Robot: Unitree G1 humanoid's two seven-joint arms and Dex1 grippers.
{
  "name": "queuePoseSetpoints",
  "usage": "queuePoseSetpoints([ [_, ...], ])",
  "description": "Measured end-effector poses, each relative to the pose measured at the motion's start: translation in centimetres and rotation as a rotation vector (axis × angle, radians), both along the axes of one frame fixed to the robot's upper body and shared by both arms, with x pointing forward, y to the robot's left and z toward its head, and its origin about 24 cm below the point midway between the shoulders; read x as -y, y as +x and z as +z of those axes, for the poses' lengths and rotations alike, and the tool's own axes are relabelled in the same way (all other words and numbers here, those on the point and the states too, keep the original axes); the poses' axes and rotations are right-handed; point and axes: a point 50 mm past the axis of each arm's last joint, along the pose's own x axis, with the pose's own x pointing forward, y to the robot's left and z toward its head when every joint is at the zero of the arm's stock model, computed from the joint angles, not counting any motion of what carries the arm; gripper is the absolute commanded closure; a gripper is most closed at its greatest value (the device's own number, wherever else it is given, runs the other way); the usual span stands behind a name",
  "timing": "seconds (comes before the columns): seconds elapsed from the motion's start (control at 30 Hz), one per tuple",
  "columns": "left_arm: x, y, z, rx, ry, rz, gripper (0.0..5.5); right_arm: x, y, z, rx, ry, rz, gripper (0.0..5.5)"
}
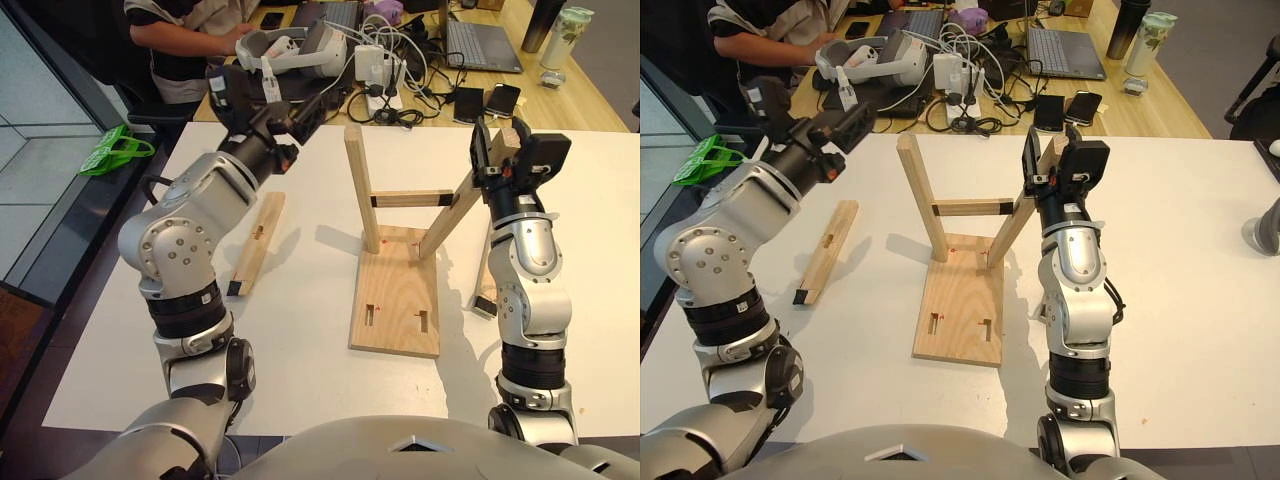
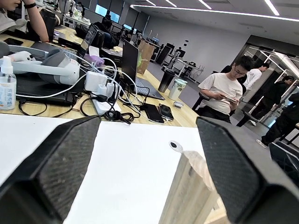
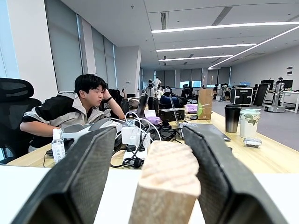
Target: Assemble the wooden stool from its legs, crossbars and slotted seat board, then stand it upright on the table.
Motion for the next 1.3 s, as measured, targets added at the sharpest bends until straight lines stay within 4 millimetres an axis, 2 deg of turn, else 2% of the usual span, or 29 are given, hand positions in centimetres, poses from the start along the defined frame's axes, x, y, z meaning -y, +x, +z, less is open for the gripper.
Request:
queuePoseSetpoints([
  [0.17, 2.5, -0.2, -0.8, -0.03, 0.029, -0.073, 1.74, -0.1, 0.0, 0.0, 0.0, 0.0, 0.004, 2.85],
  [0.37, 2.6, 0.2, -1.5, -0.048, 0.085, -0.044, 1.74, -0.1, -0.2, 0.1, 0.001, -0.001, 0.01, 2.85],
  [0.47, 2.7, 0.2, -1.6, -0.046, 0.1, -0.047, 2.12, -0.1, -0.2, 0.1, 0.001, -0.006, 0.017, 2.85],
  [0.7, 3.1, -0.1, -1.3, -0.018, 0.117, -0.062, 3.09, 0.3, -0.7, -0.1, -0.023, -0.023, 0.016, 3.9],
  [0.83, 3.7, -0.3, -1.2, -0.01, 0.119, -0.081, 3.62, 0.5, -1.4, 0.0, -0.02, -0.029, 0.029, 4.14],
  [1.03, 3.8, -0.4, -1.1, -0.004, 0.134, -0.08, 3.63, 0.5, -1.4, 0.1, -0.024, -0.018, 0.04, 4.18],
  [1.3, 3.7, -0.3, -1.2, 0.006, 0.163, -0.071, 3.63, 0.3, -0.3, -0.1, -0.026, 0.003, 0.051, 4.23],
])
